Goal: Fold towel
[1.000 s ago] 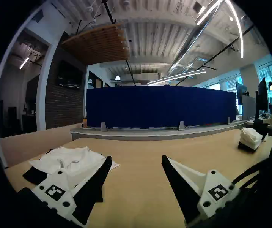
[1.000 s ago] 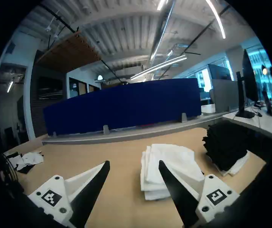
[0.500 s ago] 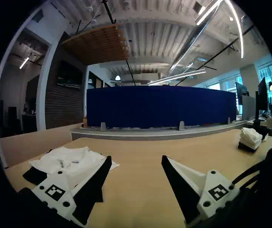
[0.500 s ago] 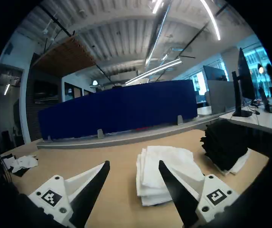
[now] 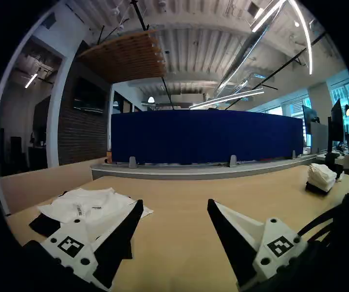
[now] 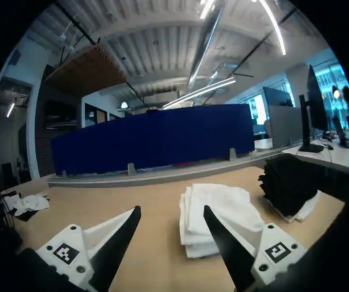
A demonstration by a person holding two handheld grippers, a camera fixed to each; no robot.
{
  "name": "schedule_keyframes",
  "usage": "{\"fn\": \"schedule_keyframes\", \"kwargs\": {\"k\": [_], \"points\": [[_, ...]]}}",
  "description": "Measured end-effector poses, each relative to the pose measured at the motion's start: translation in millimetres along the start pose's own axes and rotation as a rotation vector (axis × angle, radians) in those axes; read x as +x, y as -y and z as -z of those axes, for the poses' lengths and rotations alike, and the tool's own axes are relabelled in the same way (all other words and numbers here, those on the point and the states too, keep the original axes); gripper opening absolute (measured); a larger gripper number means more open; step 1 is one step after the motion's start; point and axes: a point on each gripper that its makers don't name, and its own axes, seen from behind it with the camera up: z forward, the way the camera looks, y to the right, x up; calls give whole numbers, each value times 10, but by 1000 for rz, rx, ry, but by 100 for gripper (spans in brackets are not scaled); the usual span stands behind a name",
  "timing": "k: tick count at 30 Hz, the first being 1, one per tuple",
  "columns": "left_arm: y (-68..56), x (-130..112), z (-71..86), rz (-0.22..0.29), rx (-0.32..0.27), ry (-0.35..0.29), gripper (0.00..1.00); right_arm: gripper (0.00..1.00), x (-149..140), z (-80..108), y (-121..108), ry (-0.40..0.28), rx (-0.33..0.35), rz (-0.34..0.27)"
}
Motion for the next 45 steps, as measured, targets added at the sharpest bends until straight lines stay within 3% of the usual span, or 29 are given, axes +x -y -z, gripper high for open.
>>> {"fn": "schedule_keyframes", "kwargs": {"k": [12, 30, 45], "points": [[-2, -3, -7, 0, 0, 0, 98, 100, -51, 33, -60, -24, -11, -6], [-9, -2, -10, 0, 0, 0, 98, 100, -61, 81, 4, -61, -9, 138], [-4, -5, -15, 0, 0, 0, 98, 100, -87, 70, -23, -61, -14, 137]]}}
